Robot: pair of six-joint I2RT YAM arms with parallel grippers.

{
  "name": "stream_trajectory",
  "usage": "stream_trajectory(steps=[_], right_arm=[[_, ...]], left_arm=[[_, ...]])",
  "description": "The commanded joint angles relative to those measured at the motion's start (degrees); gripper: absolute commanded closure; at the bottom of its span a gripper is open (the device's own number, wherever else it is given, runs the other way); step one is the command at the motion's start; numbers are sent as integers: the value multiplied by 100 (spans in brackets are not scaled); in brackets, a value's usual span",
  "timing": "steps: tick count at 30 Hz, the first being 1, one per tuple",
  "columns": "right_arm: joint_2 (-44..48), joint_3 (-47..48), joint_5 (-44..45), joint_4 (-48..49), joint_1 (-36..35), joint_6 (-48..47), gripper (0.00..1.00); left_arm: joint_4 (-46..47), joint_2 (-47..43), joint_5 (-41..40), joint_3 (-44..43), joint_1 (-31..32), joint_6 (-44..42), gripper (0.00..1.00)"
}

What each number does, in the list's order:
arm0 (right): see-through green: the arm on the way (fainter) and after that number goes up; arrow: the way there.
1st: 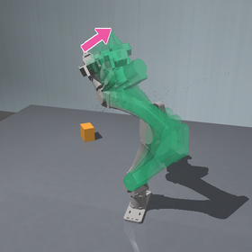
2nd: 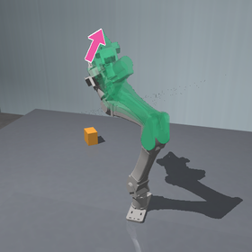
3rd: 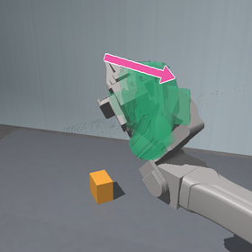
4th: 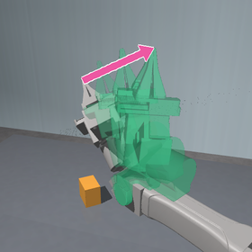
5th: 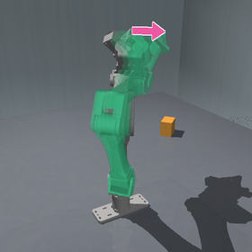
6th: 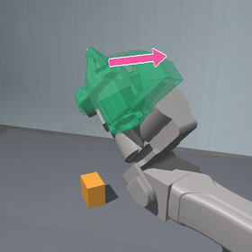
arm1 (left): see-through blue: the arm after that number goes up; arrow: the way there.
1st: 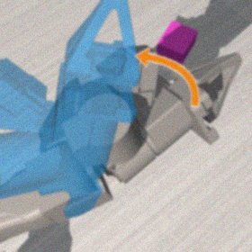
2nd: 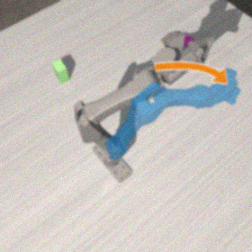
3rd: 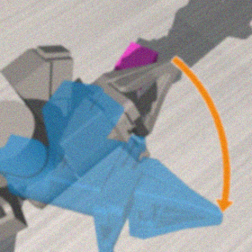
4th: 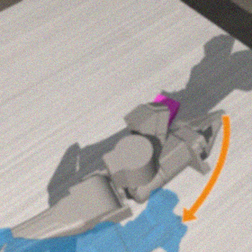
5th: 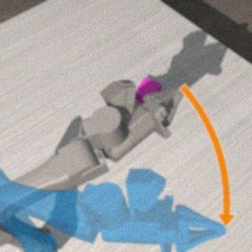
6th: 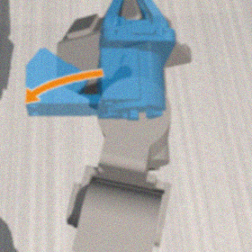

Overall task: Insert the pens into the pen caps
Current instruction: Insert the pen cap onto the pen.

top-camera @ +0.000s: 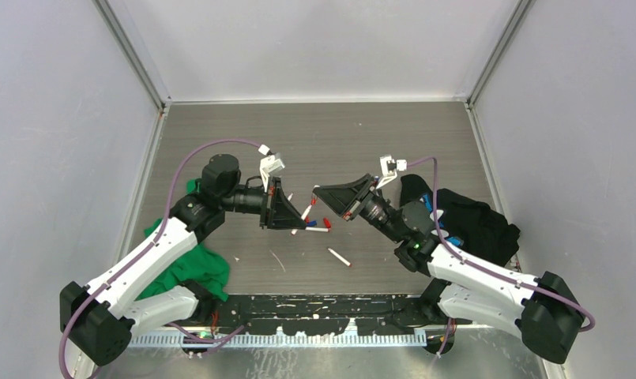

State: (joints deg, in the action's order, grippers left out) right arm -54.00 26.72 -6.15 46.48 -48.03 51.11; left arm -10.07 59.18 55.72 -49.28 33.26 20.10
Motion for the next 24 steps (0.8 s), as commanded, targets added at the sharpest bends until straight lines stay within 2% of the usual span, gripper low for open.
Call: stream_trajectory(steps=[1, 24], right_arm=[[4, 113, 105, 450, -39, -114, 99], [-16, 32, -35, 415, -100, -80, 99]], left_arm=[[128, -103, 122, -214, 32, -68, 100], [41, -192, -130, -217, 32, -148, 100]])
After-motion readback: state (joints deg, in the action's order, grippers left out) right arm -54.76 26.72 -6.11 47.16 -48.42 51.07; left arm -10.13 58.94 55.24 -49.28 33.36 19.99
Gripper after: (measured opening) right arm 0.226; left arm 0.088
